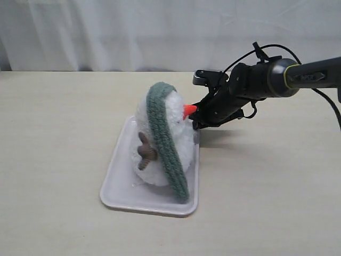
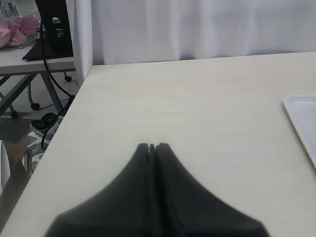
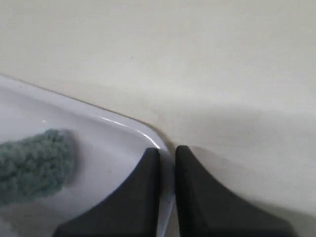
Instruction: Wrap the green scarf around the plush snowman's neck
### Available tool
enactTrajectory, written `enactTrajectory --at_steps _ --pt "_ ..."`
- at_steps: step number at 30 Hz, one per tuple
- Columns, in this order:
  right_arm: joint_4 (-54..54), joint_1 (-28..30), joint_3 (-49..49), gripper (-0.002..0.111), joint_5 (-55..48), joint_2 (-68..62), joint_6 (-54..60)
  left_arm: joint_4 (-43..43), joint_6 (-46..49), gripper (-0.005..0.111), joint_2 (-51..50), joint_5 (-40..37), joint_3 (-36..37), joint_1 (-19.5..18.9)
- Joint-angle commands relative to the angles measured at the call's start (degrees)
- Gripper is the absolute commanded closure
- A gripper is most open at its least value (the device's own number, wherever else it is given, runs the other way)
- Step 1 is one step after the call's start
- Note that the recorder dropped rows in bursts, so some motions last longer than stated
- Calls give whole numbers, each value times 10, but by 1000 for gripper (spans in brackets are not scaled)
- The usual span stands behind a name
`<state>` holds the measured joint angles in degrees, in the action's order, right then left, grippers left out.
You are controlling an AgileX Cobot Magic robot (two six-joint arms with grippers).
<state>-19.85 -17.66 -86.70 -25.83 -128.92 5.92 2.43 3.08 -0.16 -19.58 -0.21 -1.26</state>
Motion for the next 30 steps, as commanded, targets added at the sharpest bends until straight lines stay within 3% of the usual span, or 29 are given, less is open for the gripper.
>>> enactTrajectory --at_steps 1,25,30 --pt "10 2 1 104 -30 -4 7 0 -1 107 2 6 2 -1" --pt "39 3 2 104 -67 31 -55 0 -1 107 2 6 2 -1" --pt "45 3 2 91 -92 31 -55 0 -1 107 2 6 2 -1"
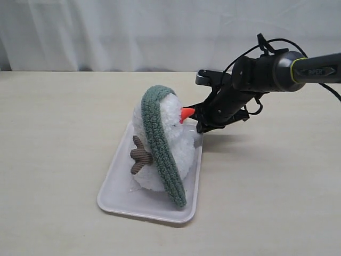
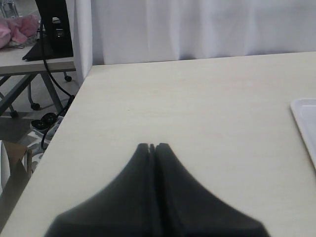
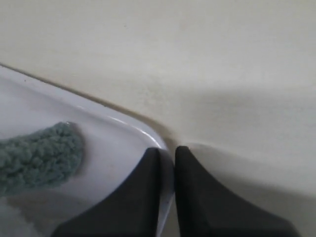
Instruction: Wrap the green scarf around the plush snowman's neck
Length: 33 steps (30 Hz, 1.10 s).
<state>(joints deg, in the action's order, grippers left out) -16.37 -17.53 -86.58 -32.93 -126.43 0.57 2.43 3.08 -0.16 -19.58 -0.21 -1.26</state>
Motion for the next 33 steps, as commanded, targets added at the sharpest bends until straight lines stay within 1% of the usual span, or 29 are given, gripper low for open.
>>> enactTrajectory --at_steps 1,5,7,9,18,24,27,33 --pt "12 2 1 87 -28 6 -1 0 -1 107 2 6 2 -1" --pt "14 2 1 75 -54 6 -1 0 -1 107 2 6 2 -1" --pt "14 2 0 70 -68 6 -1 0 -1 107 2 6 2 -1" --pt "24 2 0 68 -82 7 -1 0 -1 107 2 6 2 -1" --pt "84 2 1 68 -166 35 -1 0 -1 107 2 6 2 -1" --pt "118 2 35 68 -175 113 -1 0 -1 107 2 6 2 -1" --pt "128 1 67 68 -177 162 7 0 -1 107 2 6 2 -1" --pt "147 1 119 69 -208 258 13 0 -1 107 2 6 2 -1"
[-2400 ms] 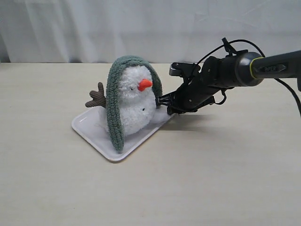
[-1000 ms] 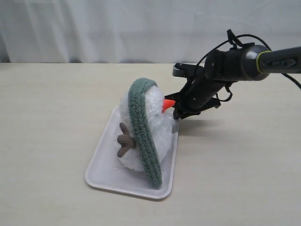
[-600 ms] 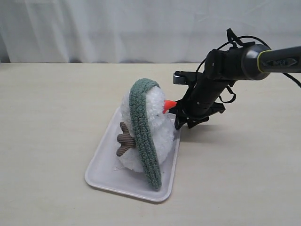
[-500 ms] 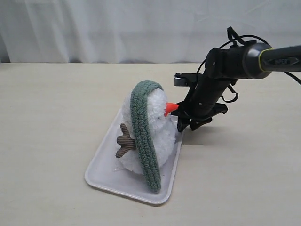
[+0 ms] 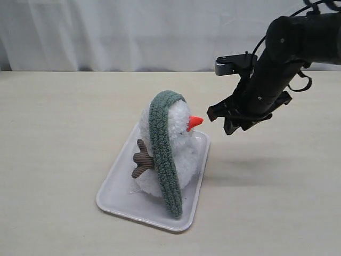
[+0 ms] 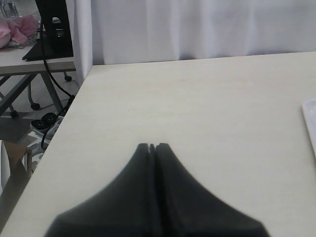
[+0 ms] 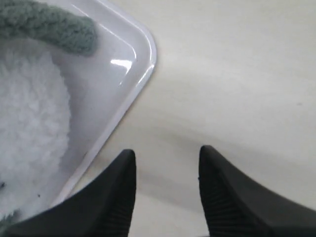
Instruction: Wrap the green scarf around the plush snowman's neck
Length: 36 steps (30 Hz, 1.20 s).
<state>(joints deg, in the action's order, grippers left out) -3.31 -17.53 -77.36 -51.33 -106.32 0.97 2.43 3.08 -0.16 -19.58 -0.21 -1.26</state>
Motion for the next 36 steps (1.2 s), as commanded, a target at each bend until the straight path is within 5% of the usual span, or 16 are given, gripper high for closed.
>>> enactTrajectory --at_steps 1,9,24,36 --pt "16 1 31 70 -31 74 15 0 -1 107 2 6 2 -1" --pt "-25 -61 85 70 -56 204 94 0 -1 107 2 6 2 -1" --pt "-5 -383 117 69 -9 185 55 0 -1 107 2 6 2 -1" --pt "85 -406 113 69 61 30 61 0 -1 107 2 6 2 -1"
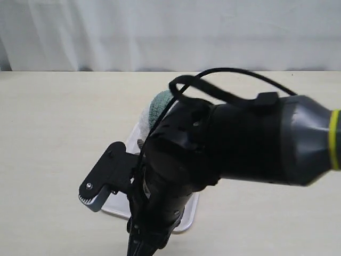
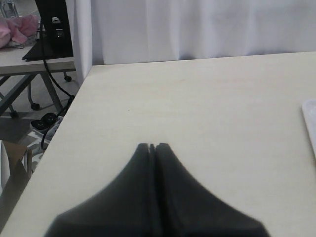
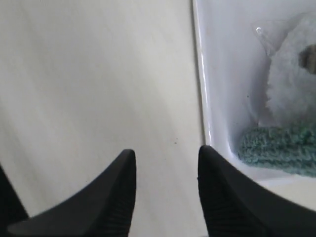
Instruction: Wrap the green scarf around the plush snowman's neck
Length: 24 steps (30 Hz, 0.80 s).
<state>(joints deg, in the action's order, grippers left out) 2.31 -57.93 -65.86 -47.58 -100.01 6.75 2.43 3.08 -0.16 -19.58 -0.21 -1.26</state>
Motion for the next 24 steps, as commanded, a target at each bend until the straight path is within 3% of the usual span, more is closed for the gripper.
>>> enactTrajectory --at_steps 1,8,17,22,24 --pt "32 -2 -2 69 32 -40 3 0 -1 107 2 6 2 -1" --pt "40 -2 -2 69 115 -87 15 0 -1 107 2 6 2 -1" --pt "103 0 -2 69 138 -138 10 0 -1 107 2 6 2 -1" --pt "215 0 -2 69 155 -150 -101 0 -1 107 2 6 2 -1" --pt "211 0 -2 71 164 -150 -101 0 -1 107 2 6 2 -1"
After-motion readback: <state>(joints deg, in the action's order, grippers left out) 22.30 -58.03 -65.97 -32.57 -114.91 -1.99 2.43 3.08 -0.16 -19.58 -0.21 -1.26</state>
